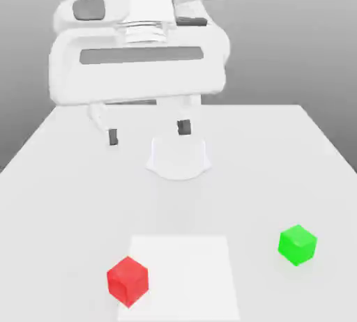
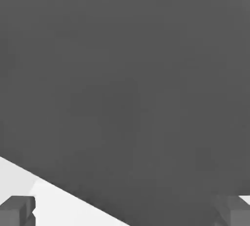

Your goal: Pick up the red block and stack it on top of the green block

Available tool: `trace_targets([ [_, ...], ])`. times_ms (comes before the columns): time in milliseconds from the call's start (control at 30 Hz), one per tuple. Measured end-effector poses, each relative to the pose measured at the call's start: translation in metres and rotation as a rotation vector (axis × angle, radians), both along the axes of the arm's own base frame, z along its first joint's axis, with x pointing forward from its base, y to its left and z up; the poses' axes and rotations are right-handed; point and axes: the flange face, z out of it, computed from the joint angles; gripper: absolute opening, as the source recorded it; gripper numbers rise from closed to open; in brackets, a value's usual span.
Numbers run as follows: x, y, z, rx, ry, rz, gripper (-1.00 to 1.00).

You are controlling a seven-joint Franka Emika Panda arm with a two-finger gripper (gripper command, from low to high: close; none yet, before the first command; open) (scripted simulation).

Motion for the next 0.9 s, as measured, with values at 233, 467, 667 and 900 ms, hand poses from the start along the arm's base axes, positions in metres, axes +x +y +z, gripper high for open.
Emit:
trace_targets([
  [233,-0.015,-0.022,-0.124,-0.093,0.174,0.207,0.0],
  [467,-0.034,-0.036,-0.22,-0.15,0.268,0.326,0.0],
  [667,-0.036,-0.036,-0.243,-0.148,0.272,0.327,-1.0],
  [900,-0.035,-0.036,-0.203,-0.148,0.271,0.328,-1.0],
])
